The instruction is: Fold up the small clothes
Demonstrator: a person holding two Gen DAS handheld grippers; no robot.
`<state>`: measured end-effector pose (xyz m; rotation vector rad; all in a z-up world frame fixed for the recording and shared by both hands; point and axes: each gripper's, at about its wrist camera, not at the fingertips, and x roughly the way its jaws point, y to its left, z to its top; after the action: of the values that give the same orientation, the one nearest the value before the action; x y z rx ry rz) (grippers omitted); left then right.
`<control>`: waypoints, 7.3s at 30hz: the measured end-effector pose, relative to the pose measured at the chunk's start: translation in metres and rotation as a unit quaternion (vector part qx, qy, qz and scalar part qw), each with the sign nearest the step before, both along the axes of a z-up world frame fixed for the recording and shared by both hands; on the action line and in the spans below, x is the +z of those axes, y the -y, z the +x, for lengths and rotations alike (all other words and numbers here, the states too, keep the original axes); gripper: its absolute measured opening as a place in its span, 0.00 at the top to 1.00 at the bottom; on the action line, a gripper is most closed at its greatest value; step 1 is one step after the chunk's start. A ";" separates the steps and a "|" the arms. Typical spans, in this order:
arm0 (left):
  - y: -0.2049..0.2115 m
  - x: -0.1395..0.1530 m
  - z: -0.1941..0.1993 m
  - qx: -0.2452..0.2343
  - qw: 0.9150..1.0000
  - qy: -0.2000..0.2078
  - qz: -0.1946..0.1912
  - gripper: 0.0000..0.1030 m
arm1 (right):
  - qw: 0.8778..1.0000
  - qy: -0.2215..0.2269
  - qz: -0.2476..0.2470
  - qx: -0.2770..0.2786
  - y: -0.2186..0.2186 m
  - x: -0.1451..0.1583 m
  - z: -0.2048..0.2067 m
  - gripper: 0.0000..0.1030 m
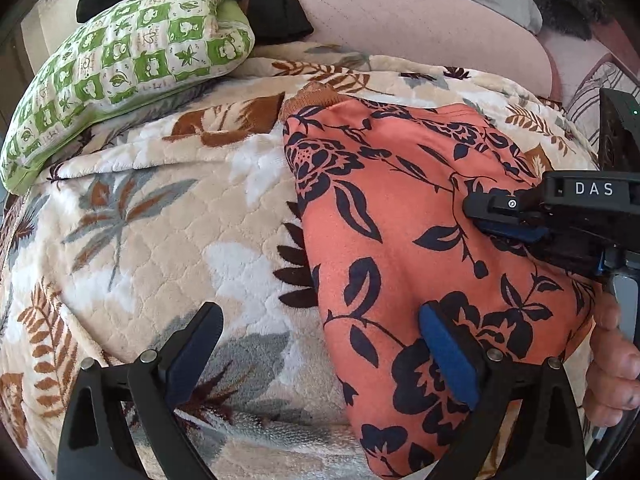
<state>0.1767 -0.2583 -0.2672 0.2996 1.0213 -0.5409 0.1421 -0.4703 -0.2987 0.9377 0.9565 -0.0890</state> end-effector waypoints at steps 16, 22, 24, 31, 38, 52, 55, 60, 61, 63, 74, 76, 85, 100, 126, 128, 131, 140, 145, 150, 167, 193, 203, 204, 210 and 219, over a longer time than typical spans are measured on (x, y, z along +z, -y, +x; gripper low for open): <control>-0.003 0.010 -0.037 -0.034 0.999 0.020 0.029 0.04 | 0.999 -0.023 -0.039 0.012 -0.020 0.028 -0.073 0.78; -0.012 0.004 -0.033 -0.021 0.999 -0.031 0.009 0.04 | 0.999 -0.031 0.005 -0.011 -0.018 0.011 -0.093 0.78; -0.014 0.010 -0.035 -0.014 1.000 -0.023 0.007 0.04 | 0.999 -0.030 -0.001 -0.012 -0.020 0.015 -0.100 0.78; -0.019 0.034 -0.042 0.003 1.000 0.027 -0.013 0.04 | 0.999 0.004 -0.024 -0.034 -0.021 0.043 -0.117 0.76; -0.010 -0.006 -0.034 0.005 1.000 -0.005 0.007 0.02 | 0.997 -0.076 -0.034 0.005 -0.031 0.008 -0.097 0.78; -0.016 0.023 -0.015 0.009 1.000 0.023 -0.017 0.01 | 0.997 0.039 -0.071 -0.002 0.000 0.069 -0.069 0.78; -0.022 0.019 -0.007 0.018 1.000 0.022 -0.003 0.01 | 0.996 0.057 -0.069 -0.005 0.005 0.066 -0.044 0.78; -0.021 0.001 -0.001 0.001 1.000 -0.003 -0.002 0.01 | 0.998 0.003 -0.057 0.001 -0.003 0.031 -0.012 0.78; -0.020 0.001 0.000 -0.001 1.000 -0.007 0.000 0.01 | 0.997 -0.029 -0.066 0.007 -0.007 0.019 -0.007 0.78; -0.022 0.006 0.002 -0.001 1.000 -0.012 -0.010 0.01 | 0.996 -0.024 -0.082 0.009 -0.012 0.014 -0.008 0.78; -0.043 0.009 0.021 -0.002 0.981 -0.125 -0.151 0.02 | 0.992 0.083 -0.082 -0.050 0.044 0.058 -0.076 0.09; -0.044 0.003 0.026 0.007 0.972 -0.156 -0.178 0.02 | 0.994 0.089 -0.034 -0.048 0.060 0.052 -0.080 0.09; -0.024 -0.016 0.035 -0.001 0.960 -0.206 -0.190 0.02 | 0.996 0.065 0.054 -0.043 0.095 -0.005 -0.088 0.09; 0.023 -0.010 0.007 -0.052 0.987 -0.086 -0.128 0.35 | 0.998 0.056 0.005 0.010 0.043 -0.018 -0.053 0.53; -0.104 0.090 -0.097 -0.037 0.990 0.072 -0.117 0.59 | 0.982 0.153 -0.109 0.038 -0.088 0.084 -0.130 0.63; -0.115 0.087 -0.107 -0.032 0.990 0.076 -0.112 0.59 | 0.982 0.150 -0.107 0.045 -0.100 0.081 -0.138 0.63; -0.128 0.077 -0.111 -0.020 0.992 0.061 -0.113 0.59 | 0.982 0.143 -0.109 0.051 -0.114 0.076 -0.147 0.63; -0.143 0.033 -0.106 0.013 0.997 0.014 -0.077 0.59 | 0.988 0.089 -0.111 0.068 -0.141 0.036 -0.145 0.63; -0.145 0.030 -0.107 0.010 0.997 0.015 -0.074 0.56 | 0.987 0.085 -0.118 0.072 -0.142 0.033 -0.145 0.63; -0.146 0.026 -0.104 0.014 0.998 0.010 -0.062 0.50 | 0.991 0.060 -0.096 0.073 -0.137 0.026 -0.141 0.56; -0.155 0.044 -0.105 0.032 0.995 0.097 -0.016 0.42 | 0.982 0.077 -0.170 0.023 -0.119 0.070 -0.164 0.48; -0.189 0.034 -0.097 0.068 0.996 0.046 -0.043 0.11 | 0.991 -0.048 -0.120 0.043 -0.157 0.062 -0.127 0.51; -0.192 0.052 -0.117 0.031 0.998 -0.027 0.045 0.11 | 0.983 -0.130 -0.105 0.073 -0.156 0.041 -0.034 0.51; -0.198 0.068 -0.122 0.039 0.998 -0.009 0.046 0.11 | 0.981 -0.142 -0.101 0.087 -0.157 0.024 -0.028 0.51; -0.208 0.146 -0.171 0.034 0.992 0.072 0.093 0.11 | 0.961 -0.141 -0.167 0.171 -0.166 0.032 -0.024 0.54; -0.264 0.200 -0.271 0.049 0.984 0.143 0.094 0.11 | 0.941 -0.149 -0.234 0.195 -0.182 0.035 -0.030 0.56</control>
<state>-0.0944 0.0058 -0.0673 0.4776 0.8040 -0.3011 0.1120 -0.2888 -0.2633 0.2864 1.3153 -0.1186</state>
